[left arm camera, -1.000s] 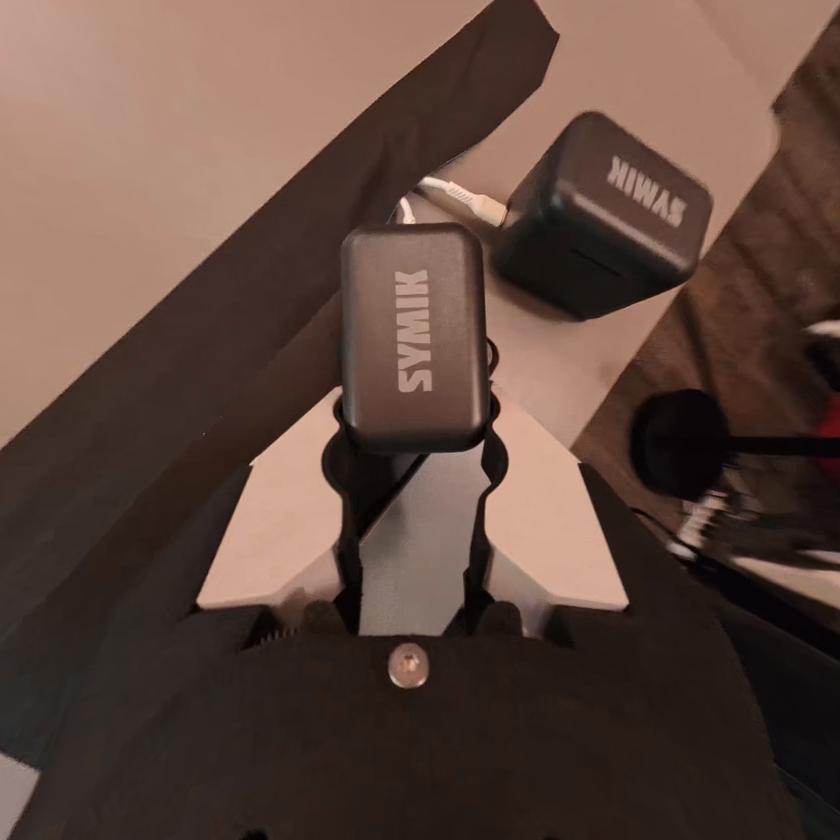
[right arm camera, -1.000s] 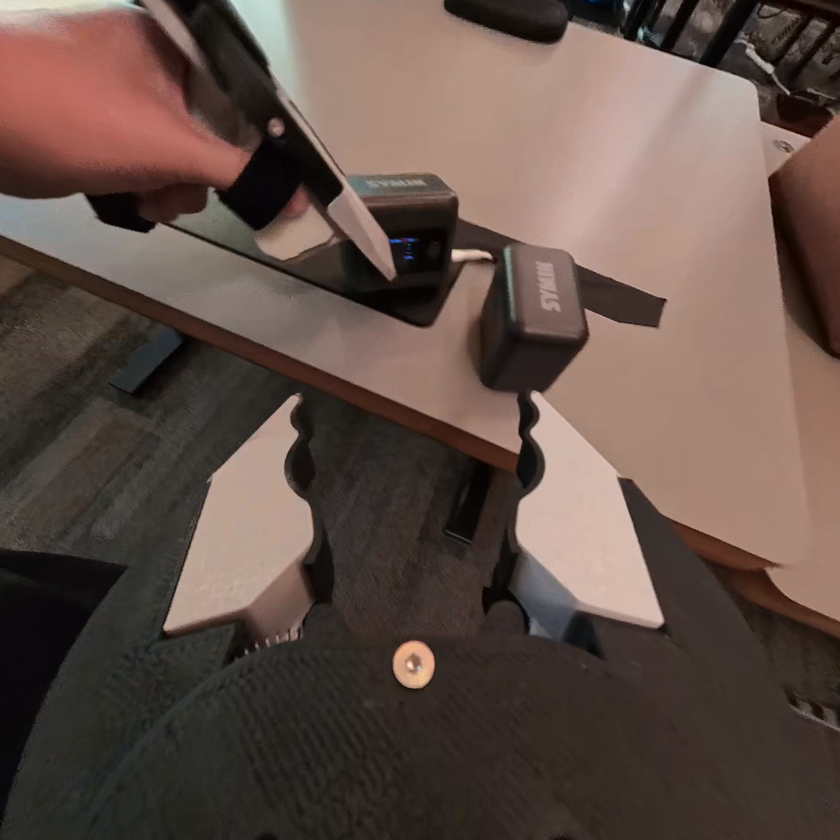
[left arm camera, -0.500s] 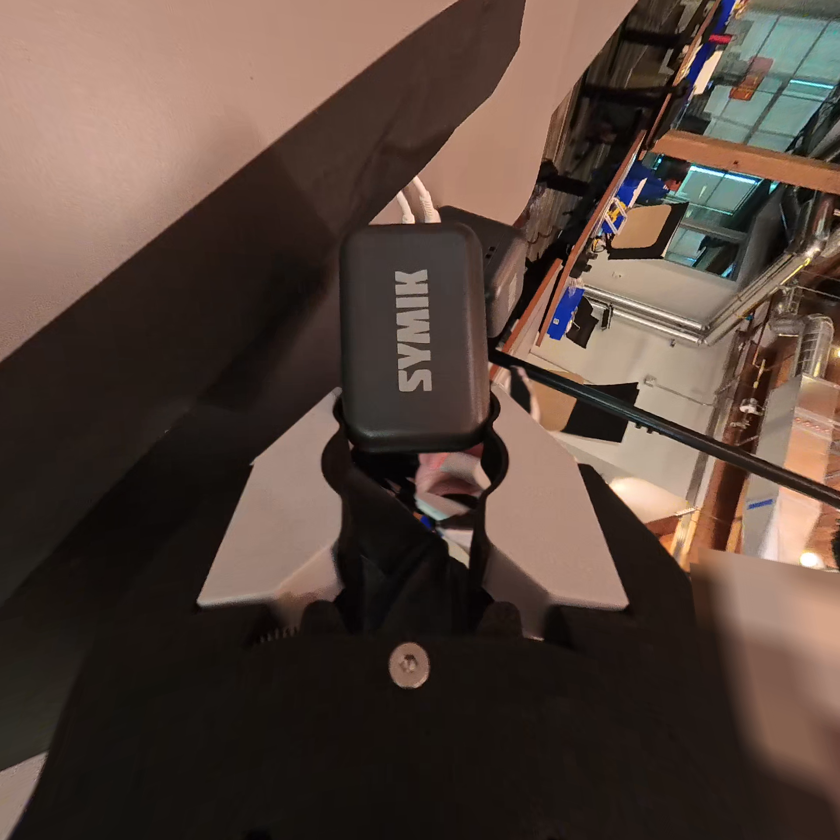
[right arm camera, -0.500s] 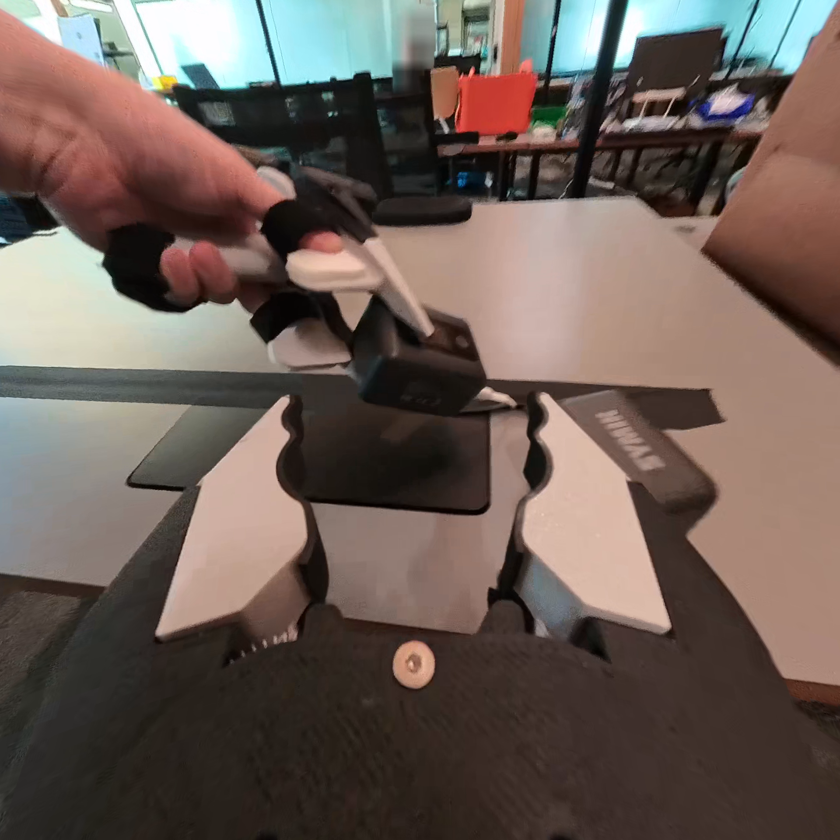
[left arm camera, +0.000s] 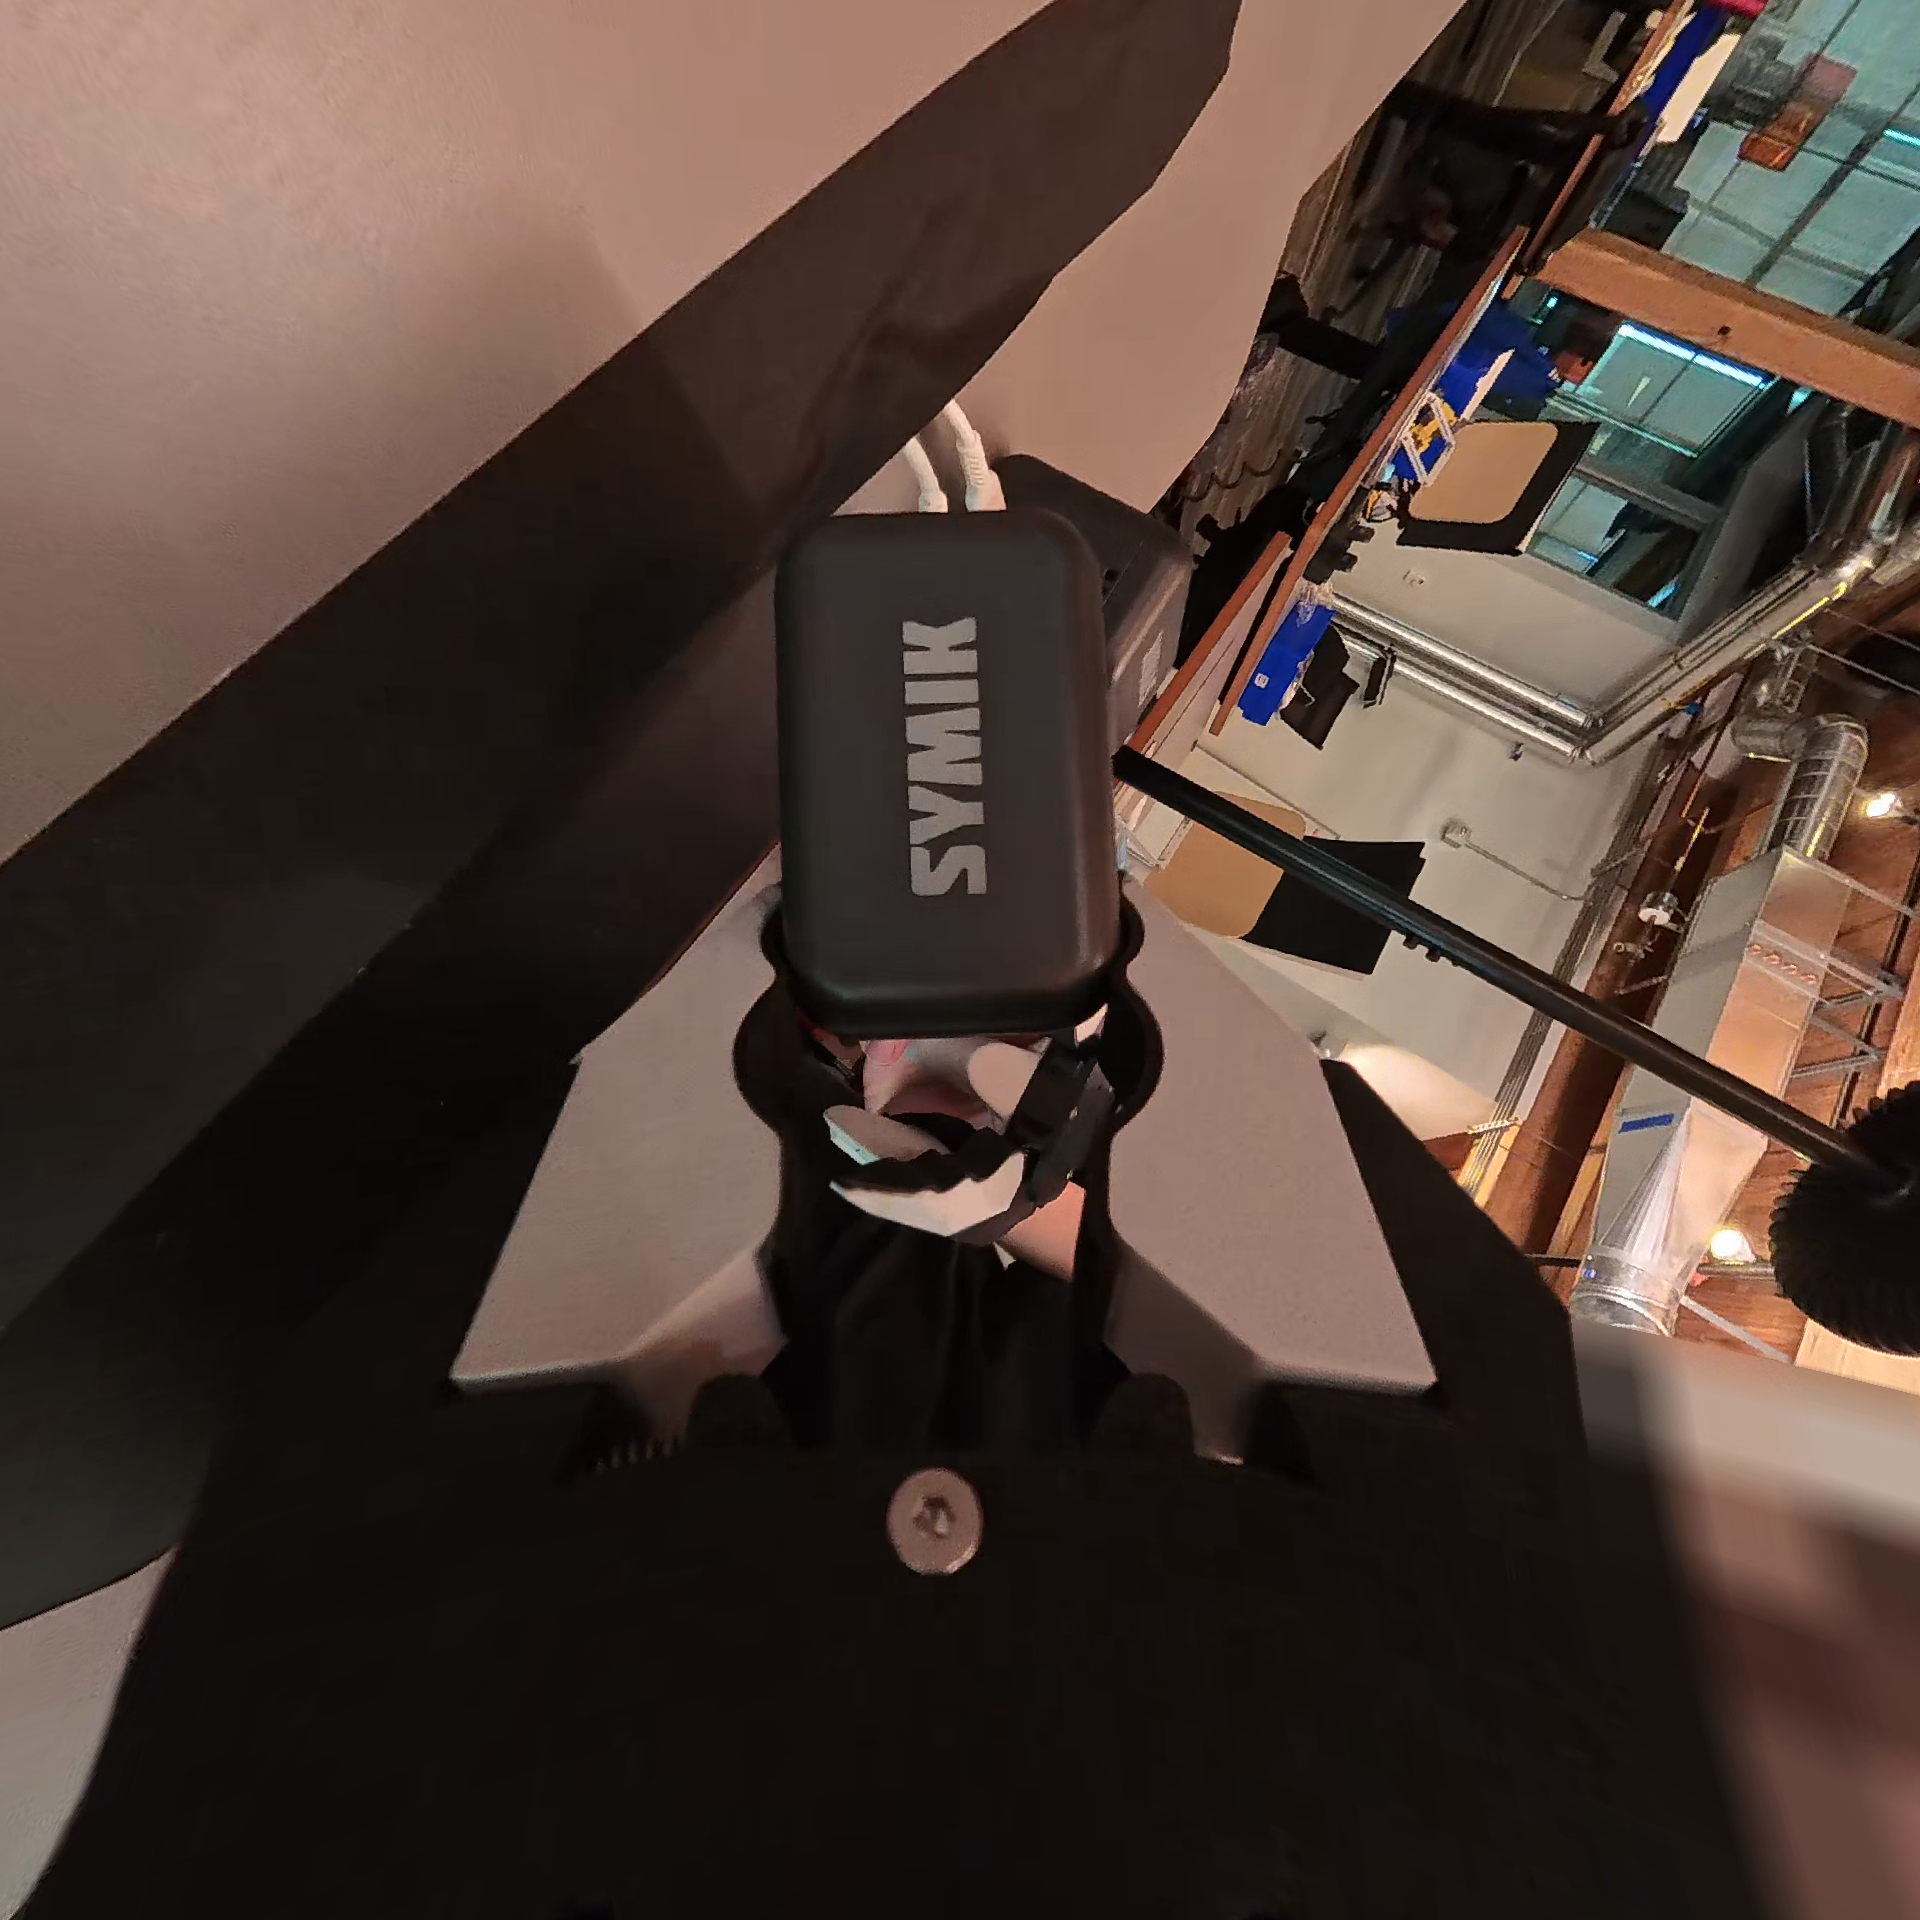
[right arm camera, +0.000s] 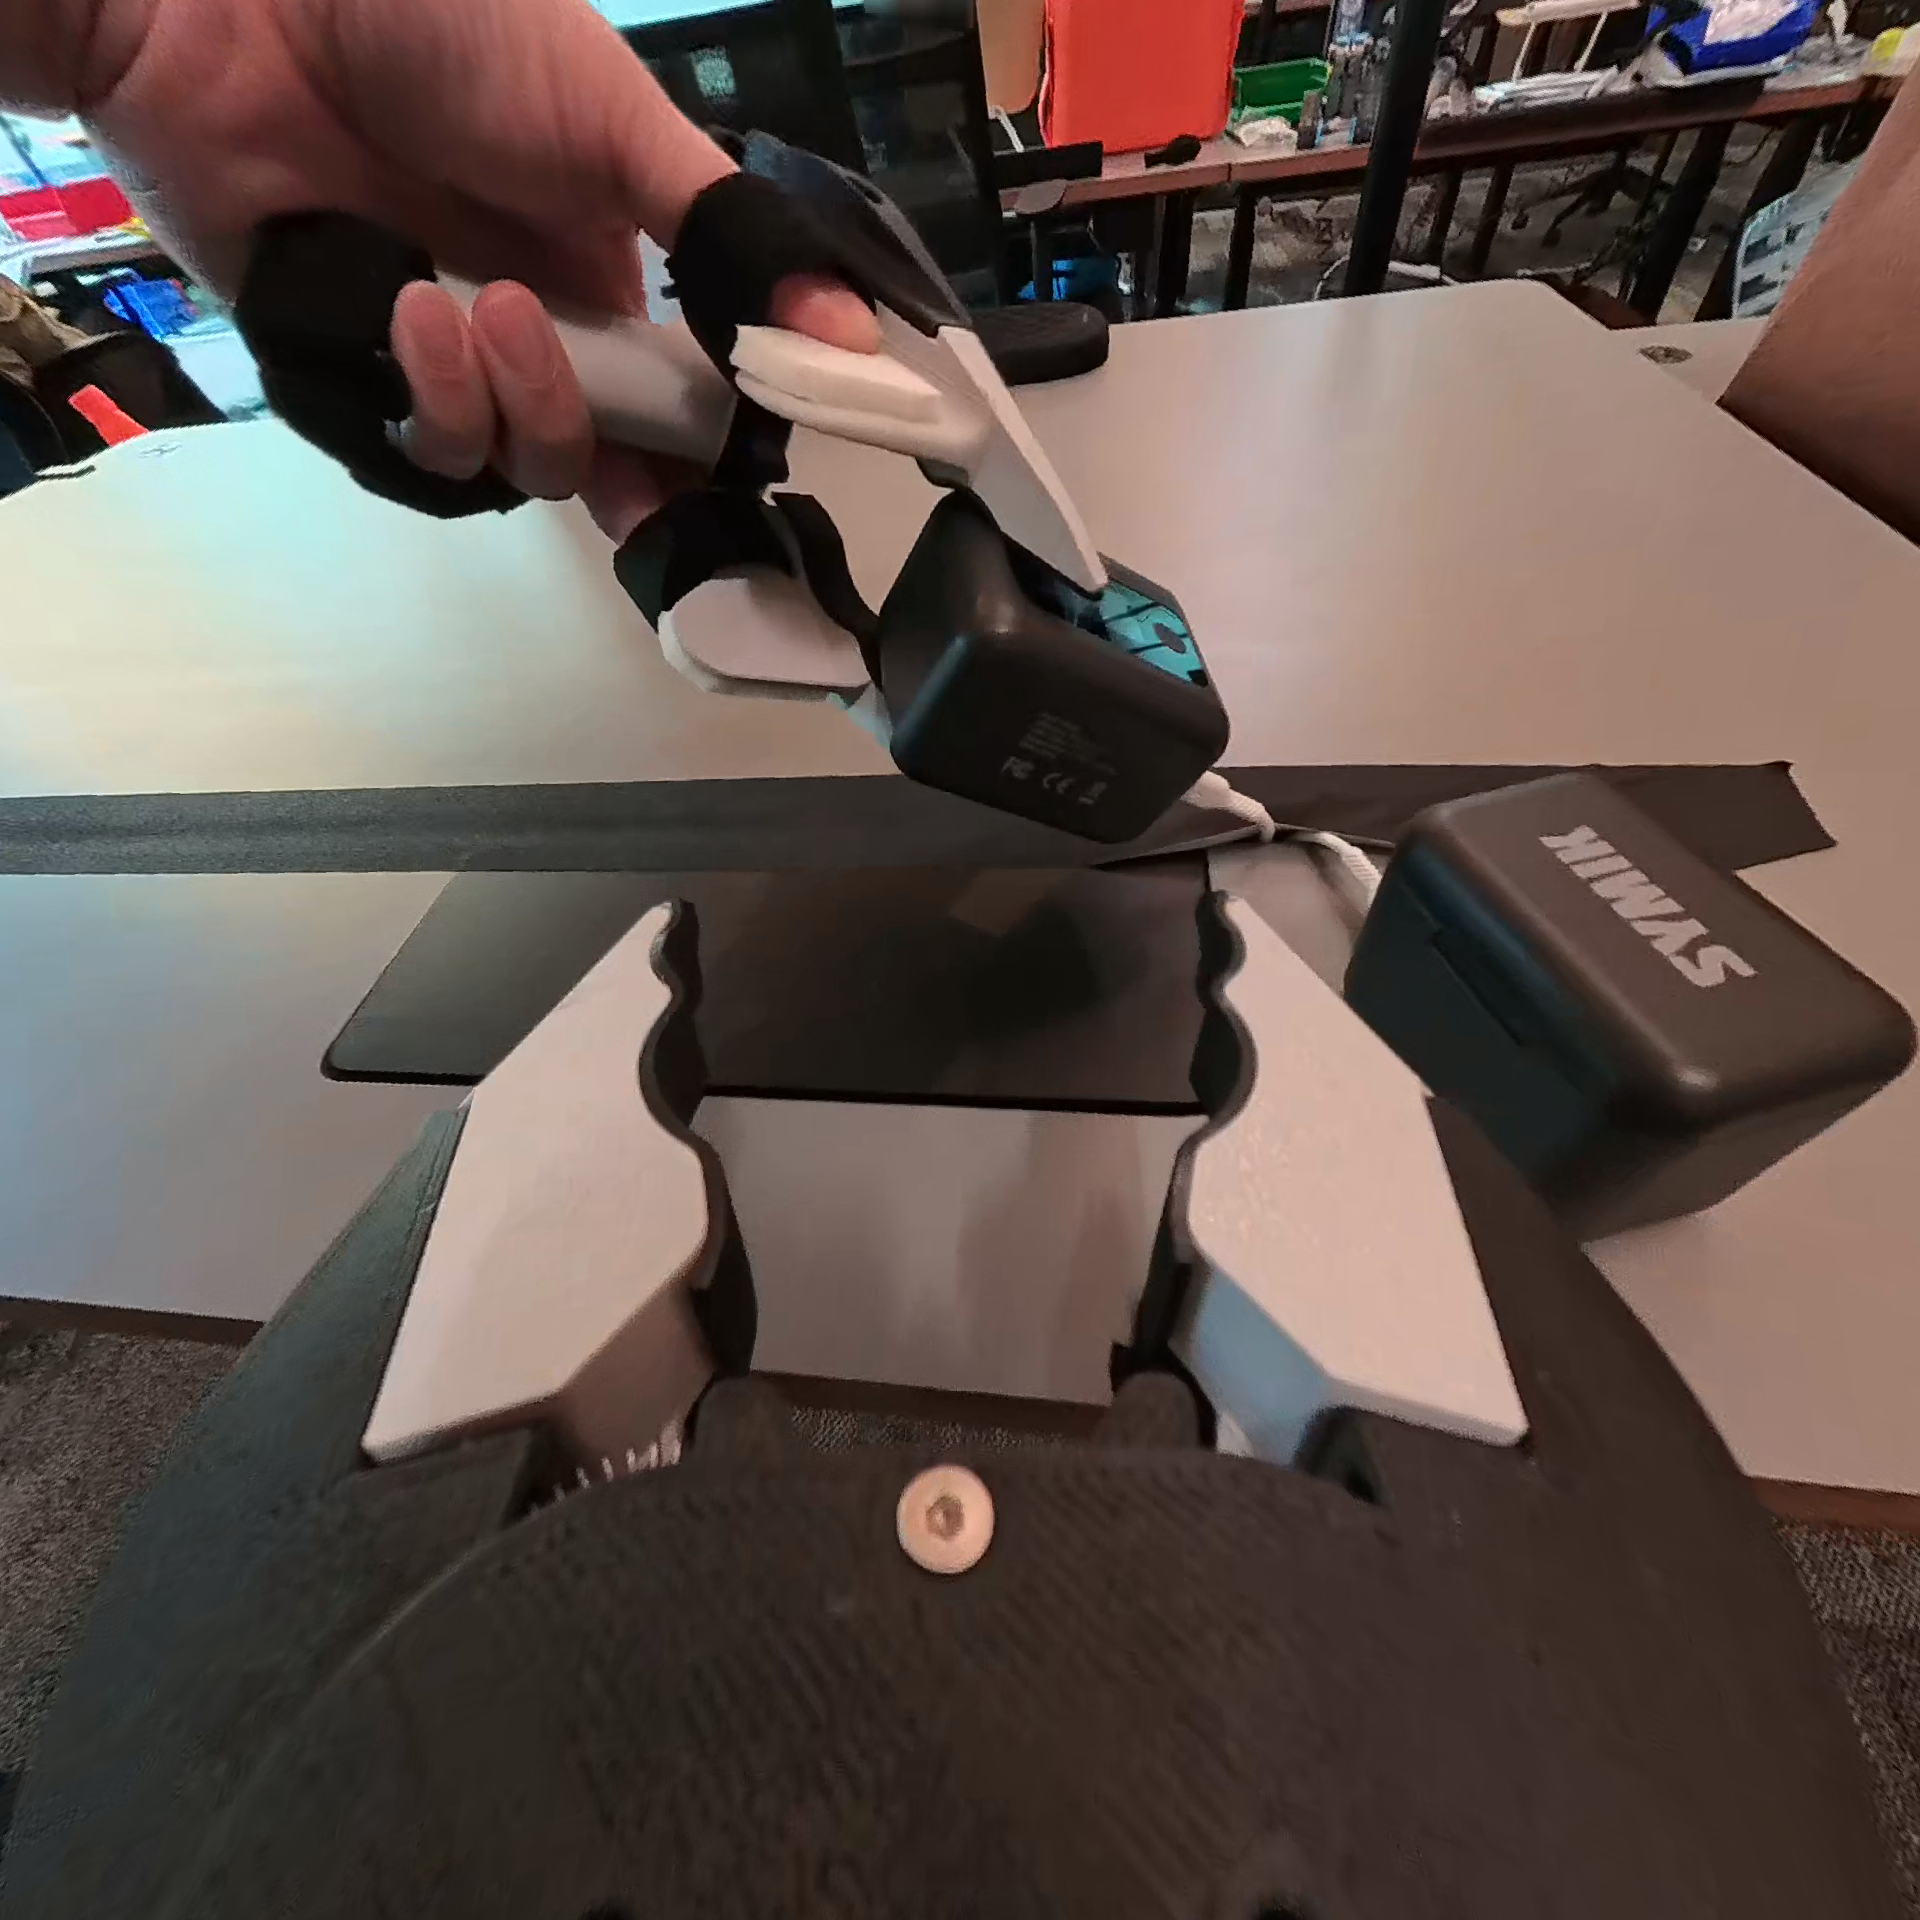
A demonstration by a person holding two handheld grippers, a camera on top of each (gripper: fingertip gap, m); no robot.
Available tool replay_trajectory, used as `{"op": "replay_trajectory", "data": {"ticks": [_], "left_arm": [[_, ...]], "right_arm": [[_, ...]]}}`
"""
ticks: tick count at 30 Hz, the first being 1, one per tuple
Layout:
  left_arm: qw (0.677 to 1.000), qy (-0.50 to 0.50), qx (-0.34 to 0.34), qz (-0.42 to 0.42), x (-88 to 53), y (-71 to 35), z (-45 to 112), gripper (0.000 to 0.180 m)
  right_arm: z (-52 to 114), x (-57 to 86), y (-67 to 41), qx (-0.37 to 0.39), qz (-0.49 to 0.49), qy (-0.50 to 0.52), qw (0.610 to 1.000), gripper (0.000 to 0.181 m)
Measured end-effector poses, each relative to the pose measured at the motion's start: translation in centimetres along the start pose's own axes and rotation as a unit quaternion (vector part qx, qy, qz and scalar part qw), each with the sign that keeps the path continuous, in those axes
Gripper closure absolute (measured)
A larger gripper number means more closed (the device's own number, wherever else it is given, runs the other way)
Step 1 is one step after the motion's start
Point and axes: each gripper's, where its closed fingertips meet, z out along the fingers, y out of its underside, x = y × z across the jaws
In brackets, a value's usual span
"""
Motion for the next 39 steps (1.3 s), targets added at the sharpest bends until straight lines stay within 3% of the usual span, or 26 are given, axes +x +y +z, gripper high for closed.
{"op": "replay_trajectory", "data": {"ticks": [15,25,28,31,36,39], "left_arm": [[0.995,0.046,-0.026,-0.083,0.6,-0.2,-0.3,0.124],[0.994,0.037,-0.045,-0.092,0.8,-0.3,-0.5,0.124],[0.999,-0.009,-0.042,-0.014,0.8,-0.5,-0.5,0.123],[0.984,-0.1,-0.019,0.144,-0.4,0.0,-0.1,0.124],[0.912,-0.22,0.073,0.338,-2.5,0.5,0.8,0.123],[0.853,-0.282,0.116,0.423,-3.8,0.4,1.3,0.123]], "right_arm": [[-1.6,2.5,0.3,-0.017,0.064,0.022,0.998,0.088],[-1.4,2.1,-0.2,-0.004,0.087,0.006,0.996,0.093],[-1.6,2.0,0.0,-0.011,0.079,0.002,0.997,0.093],[-2.7,3.5,0.2,-0.017,0.068,0.019,0.997,0.094],[-4.4,10.3,1.1,-0.046,0.008,0.109,0.993,0.095],[-3.7,12.9,1.8,-0.079,-0.024,0.101,0.991,0.09]]}}
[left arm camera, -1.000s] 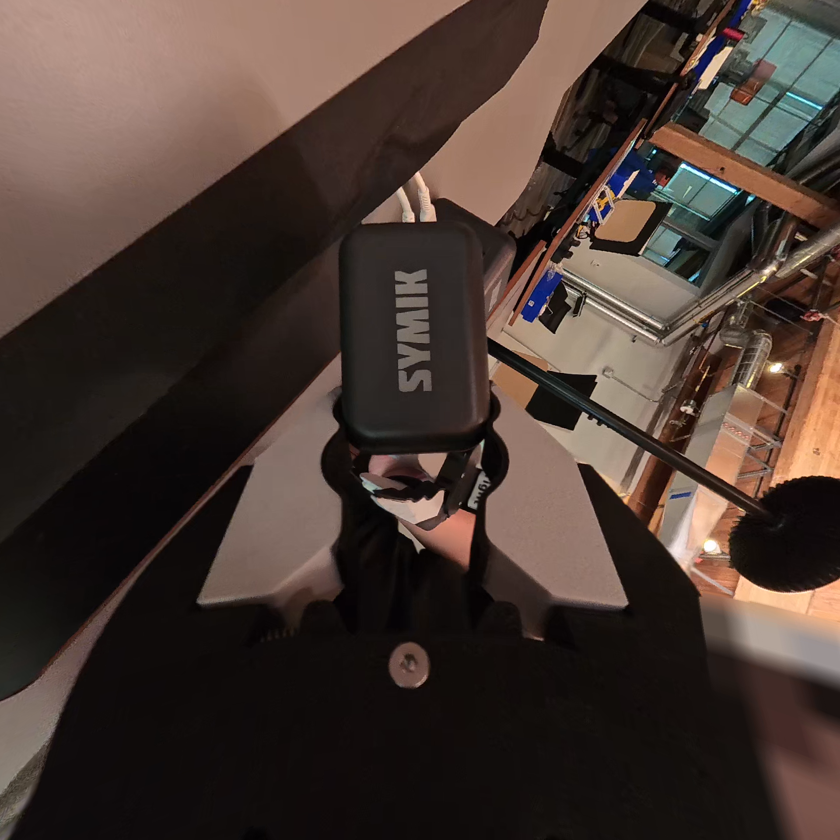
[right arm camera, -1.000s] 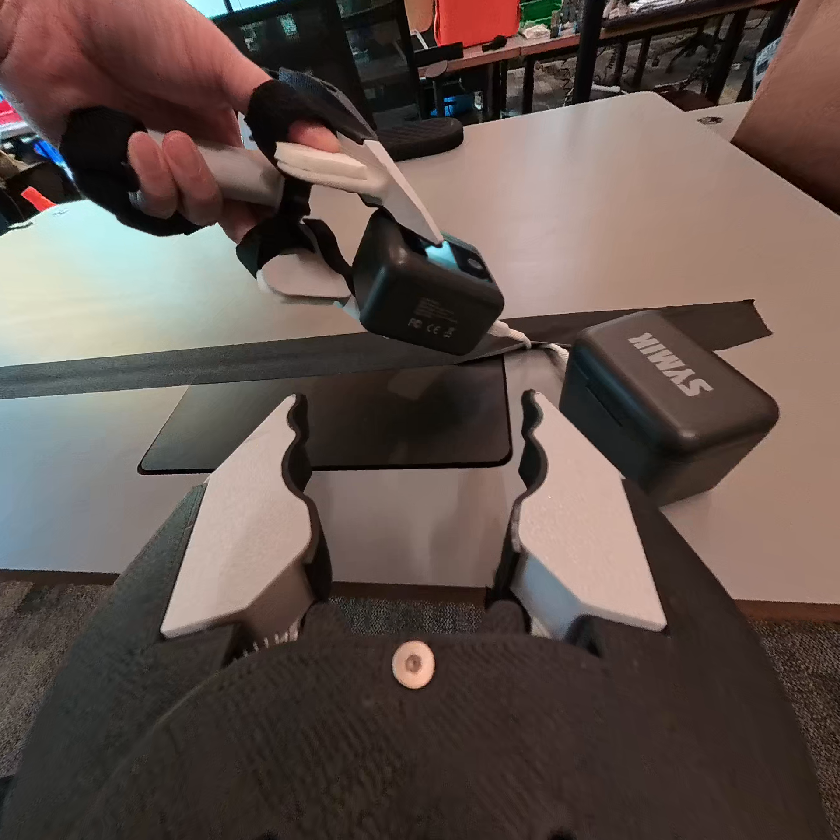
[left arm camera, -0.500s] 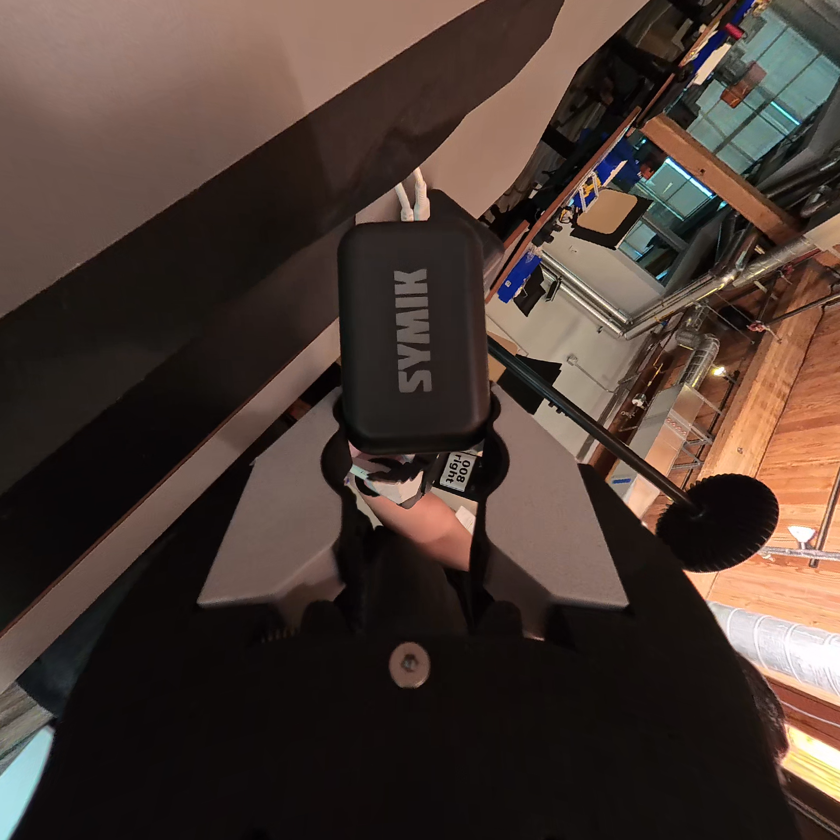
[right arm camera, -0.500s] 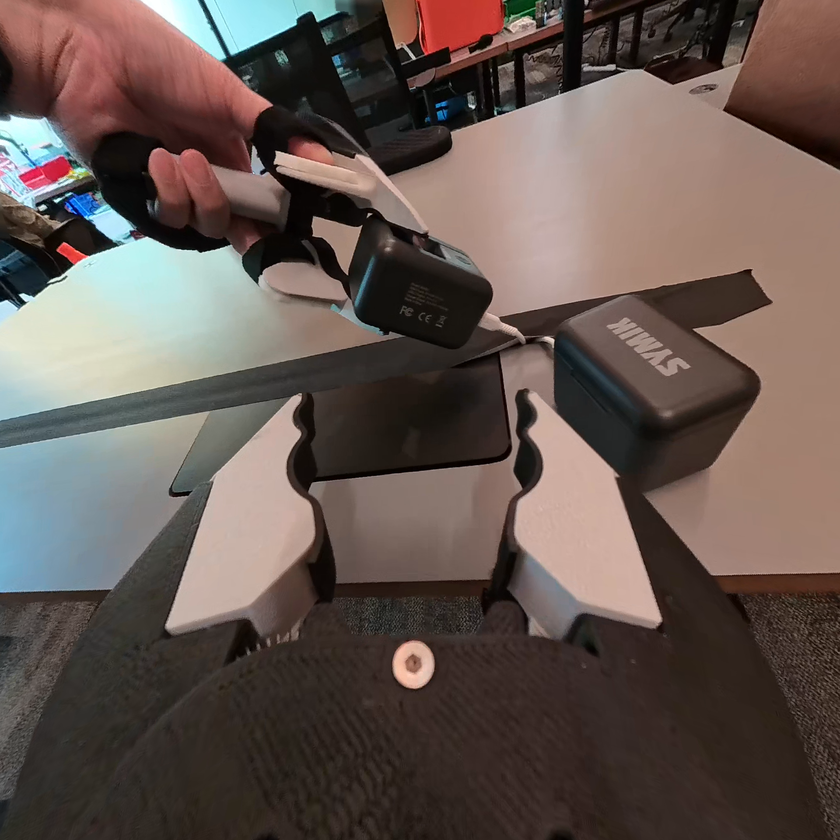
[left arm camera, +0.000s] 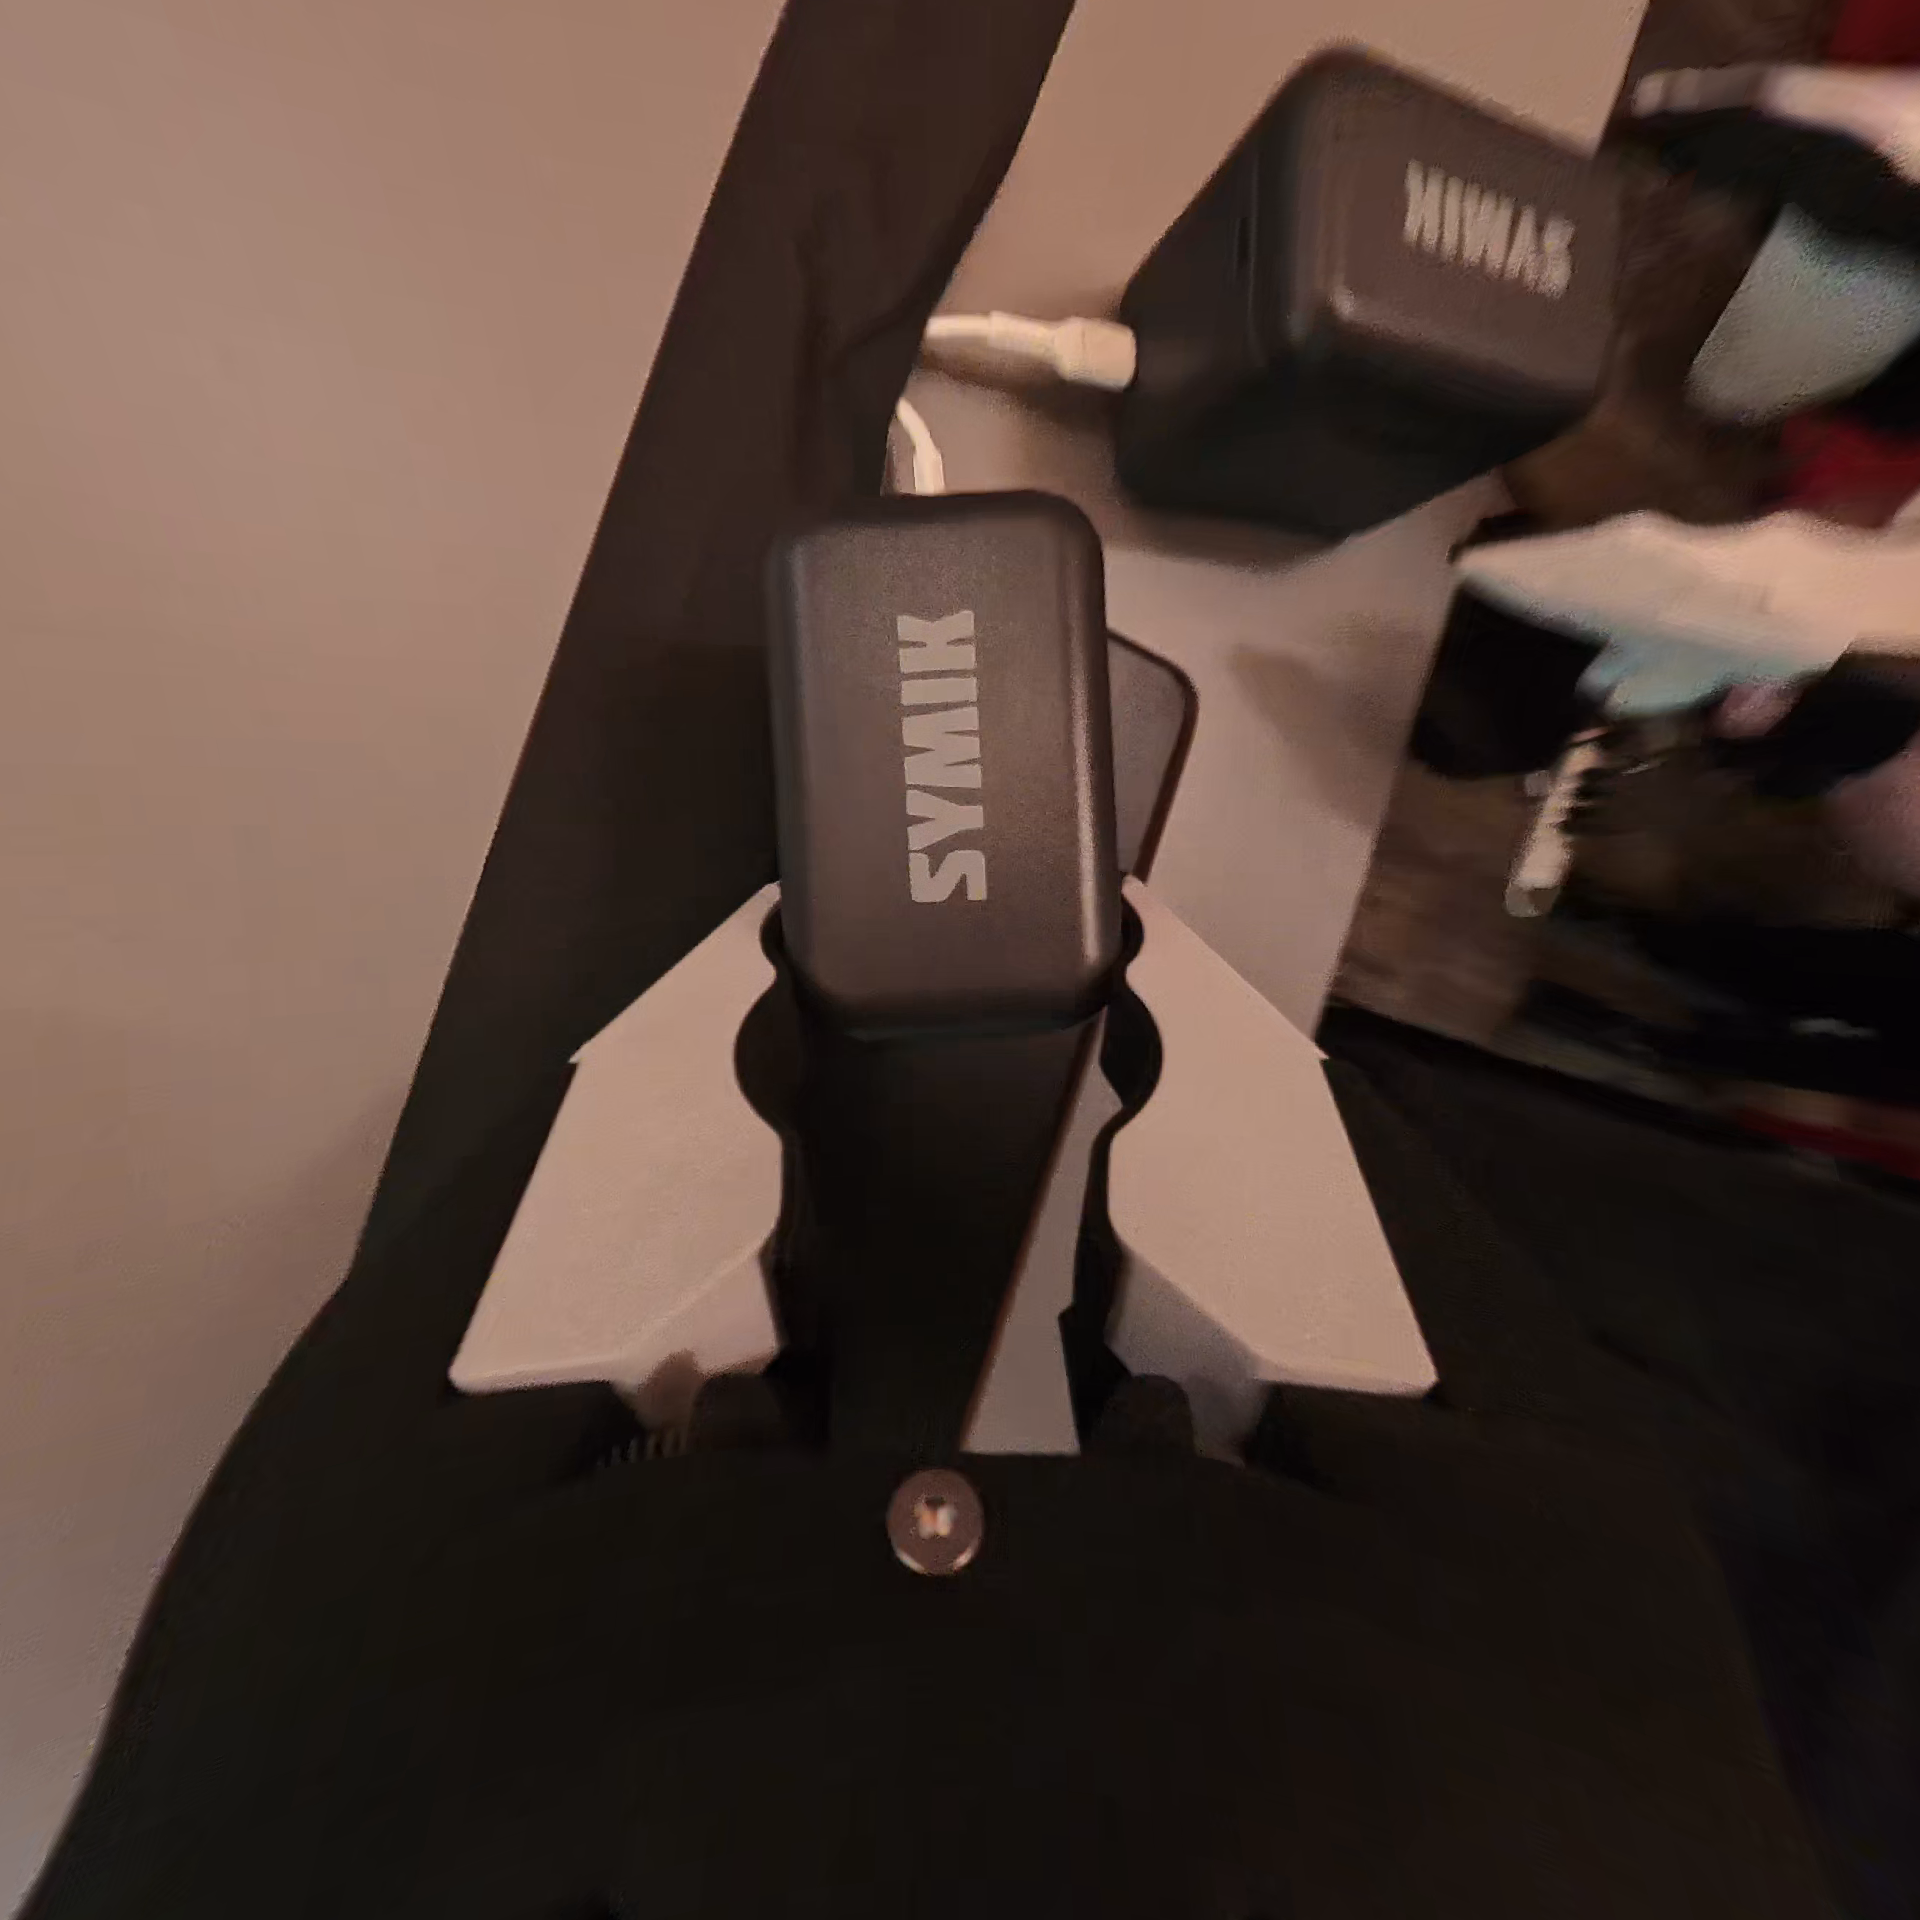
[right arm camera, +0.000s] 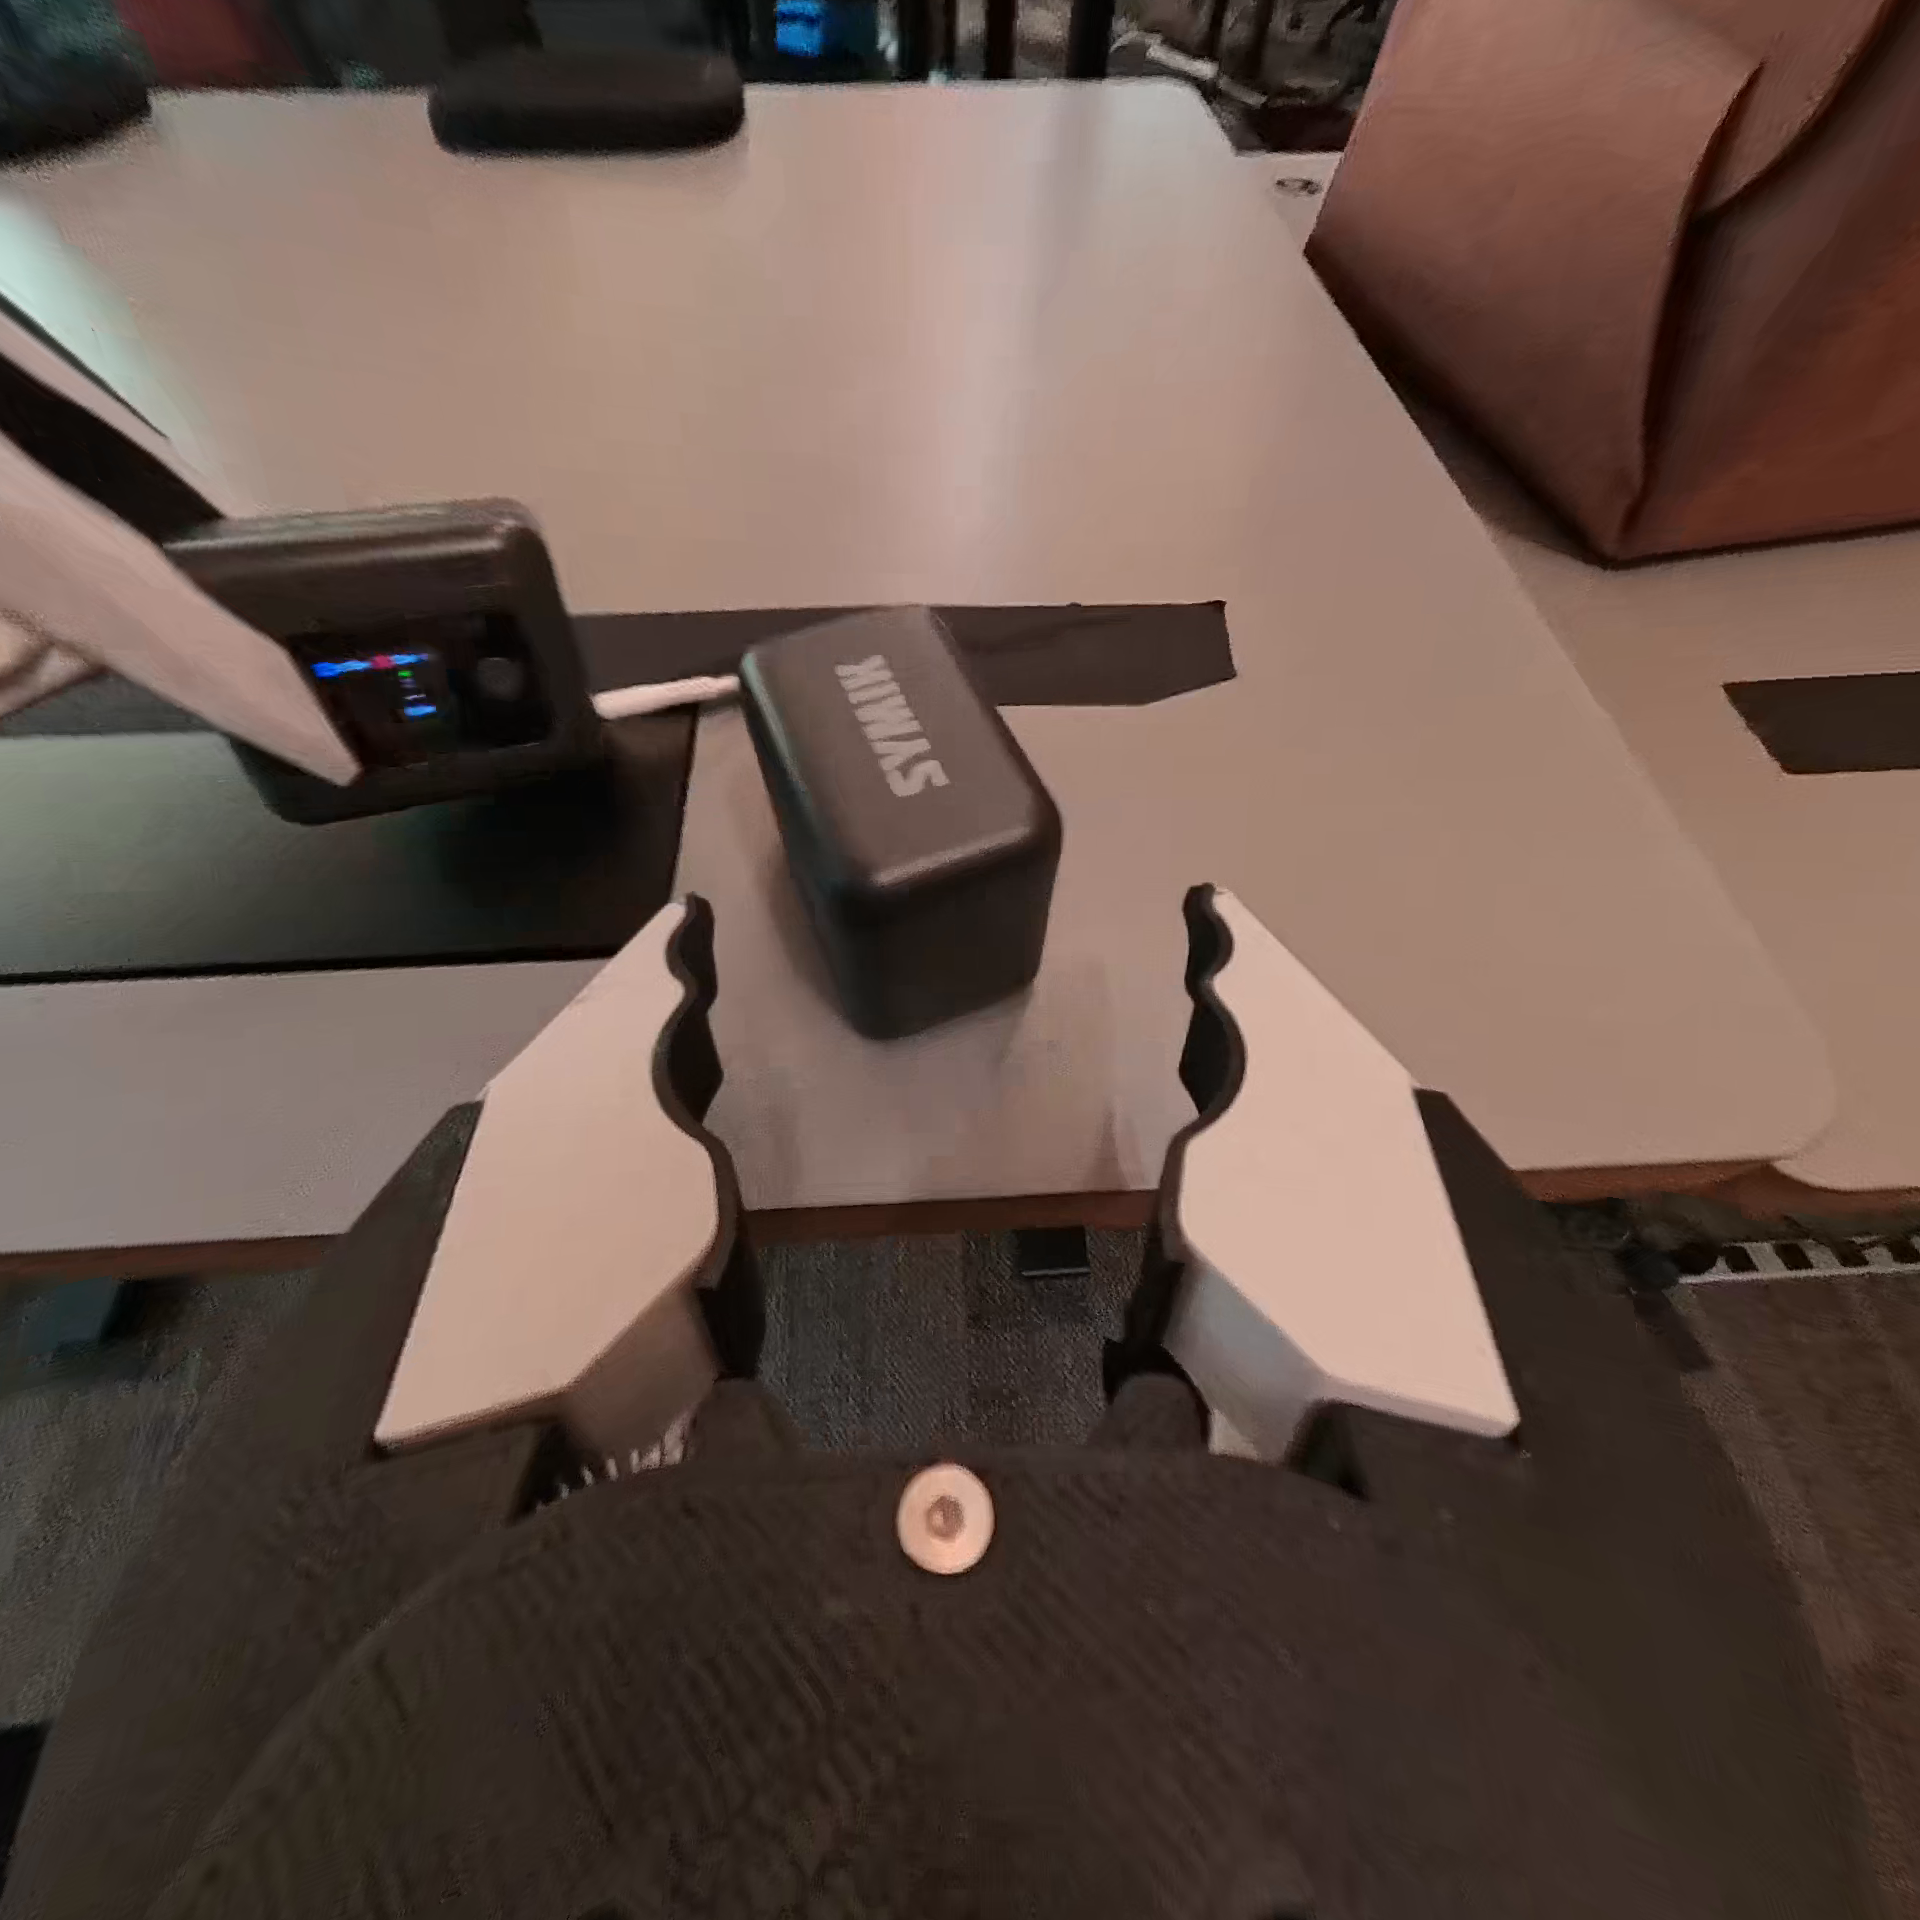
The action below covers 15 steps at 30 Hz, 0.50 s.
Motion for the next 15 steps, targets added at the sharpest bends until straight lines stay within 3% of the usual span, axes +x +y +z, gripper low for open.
{"op": "replay_trajectory", "data": {"ticks": [3,6,9,10,13,15], "left_arm": [[0.994,-0.073,0.02,0.082,-0.5,0.6,0.4,0.123],[0.988,-0.101,0.028,0.114,-0.4,0.9,0.5,0.123],[0.984,-0.127,0.036,0.12,-0.5,0.5,-0.5,0.106],[0.98,-0.134,0.05,0.136,-0.2,-0.1,-1.3,0.111],[0.959,-0.12,0.09,0.242,2.3,-3.2,-3.1,0.107],[0.931,-0.098,0.06,0.346,4.2,-5.1,-2.5,0.105]], "right_arm": [[1.0,0.4,0.1,-0.016,-0.022,-0.02,0.999,0.09],[1.7,-1.1,0.4,-0.028,-0.035,-0.077,0.996,0.114],[2.1,-0.6,0.9,-0.045,-0.039,-0.064,0.996,0.127],[2.2,-0.6,0.9,-0.044,-0.034,-0.066,0.996,0.127],[2.1,-0.6,0.9,-0.042,-0.032,-0.074,0.996,0.128],[2.2,-0.6,0.8,-0.045,-0.031,-0.078,0.995,0.128]]}}
